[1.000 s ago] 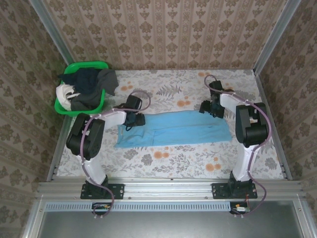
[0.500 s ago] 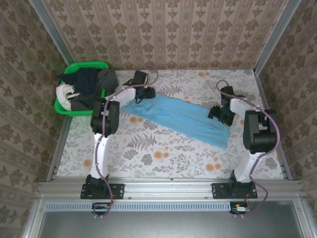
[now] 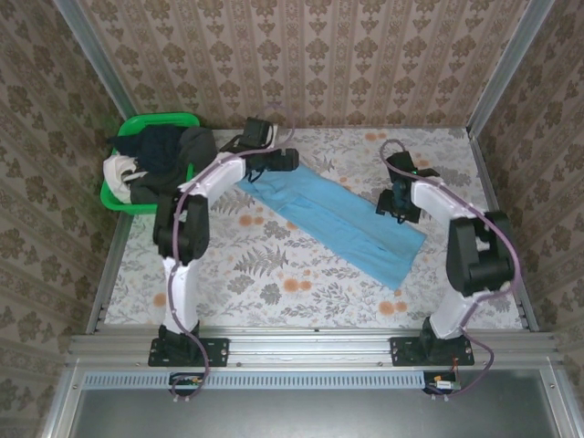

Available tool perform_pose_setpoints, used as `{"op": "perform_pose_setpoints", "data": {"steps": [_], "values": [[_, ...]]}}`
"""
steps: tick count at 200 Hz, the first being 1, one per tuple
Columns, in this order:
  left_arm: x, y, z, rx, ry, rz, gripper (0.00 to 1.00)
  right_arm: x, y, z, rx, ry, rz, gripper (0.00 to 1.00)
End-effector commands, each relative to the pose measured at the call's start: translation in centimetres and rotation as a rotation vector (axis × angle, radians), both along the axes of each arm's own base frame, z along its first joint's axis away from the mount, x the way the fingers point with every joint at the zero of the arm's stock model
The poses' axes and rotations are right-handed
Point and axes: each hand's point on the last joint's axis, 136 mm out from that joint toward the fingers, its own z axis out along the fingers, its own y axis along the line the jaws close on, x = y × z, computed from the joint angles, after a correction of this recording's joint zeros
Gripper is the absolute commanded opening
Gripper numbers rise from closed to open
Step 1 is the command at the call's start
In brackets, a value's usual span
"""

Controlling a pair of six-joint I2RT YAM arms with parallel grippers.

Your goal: Fold and stack the t-shirts

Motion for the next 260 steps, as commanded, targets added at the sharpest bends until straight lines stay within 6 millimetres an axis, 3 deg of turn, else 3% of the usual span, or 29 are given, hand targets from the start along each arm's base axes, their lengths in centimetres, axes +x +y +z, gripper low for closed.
{"op": "perform_pose_setpoints", "data": {"steps": [1,9,19,39,78,107,129,149,164,179,184,206,222,231,235,249,260], "values": [[-1.7,-1.9,-3.3,-0.044,0.017,0.033,1.00,-0.2,-0.3,-2.7,-0.037,0.088,0.007,0.70],[-2.1,-2.2,-4.9,-0.054,0.051,0.036,0.99,-0.3,-0.1,-3.0,-0.031,0.099,0.003,0.70],[-2.2,-2.4,-6.8,-0.069,0.101,0.048,0.91,-1.2,-0.2,-2.9,-0.049,0.123,-0.016,0.70],[-1.2,-2.5,-9.2,-0.088,0.150,0.067,0.79,-3.3,0.6,-2.5,-0.070,0.119,-0.019,0.73],[2.0,-3.9,-11.5,-0.075,0.167,0.038,0.73,-7.9,2.4,-3.9,0.018,0.156,-0.038,0.73],[3.6,-6.1,-11.9,-0.121,0.193,-0.029,0.71,-11.3,5.5,-4.3,0.082,0.176,0.005,0.73],[4.9,-8.7,-10.5,-0.199,0.153,-0.144,0.73,-13.4,9.3,-4.3,0.141,0.165,0.062,0.73],[6.1,-10.8,-7.7,-0.255,0.096,-0.243,0.78,-14.8,13.5,-3.7,0.172,0.136,0.133,0.73],[6.9,-11.8,-4.2,-0.276,0.033,-0.299,0.82,-15.0,17.0,-2.8,0.221,0.125,0.195,0.74],[6.7,-12.0,0.0,-0.285,-0.025,-0.339,0.92,-14.5,19.2,-0.8,0.241,0.098,0.256,0.74],[7.7,-10.1,1.2,-0.280,-0.040,-0.305,0.98,-14.2,19.4,0.0,0.234,0.085,0.271,0.74],[6.4,-8.0,6.2,-0.244,-0.098,-0.287,1.00,-12.8,17.9,2.2,0.164,0.020,0.301,0.74],[4.7,-6.2,8.6,-0.212,-0.128,-0.266,1.00,-11.9,15.3,2.0,0.098,0.010,0.289,0.73],[3.5,-5.1,8.5,-0.190,-0.125,-0.240,1.00,-11.5,14.1,1.4,0.078,0.020,0.286,0.73],[2.8,-4.6,9.5,-0.187,-0.141,-0.235,1.00,-11.5,13.5,0.9,0.070,0.032,0.287,0.73],[0.0,-2.7,9.1,-0.168,-0.120,-0.182,1.00,-11.6,11.8,-0.5,0.041,0.069,0.283,0.73],[-3.2,-1.9,8.7,-0.204,-0.084,-0.169,1.00,-11.9,10.4,-1.5,0.014,0.095,0.263,0.73]]}}
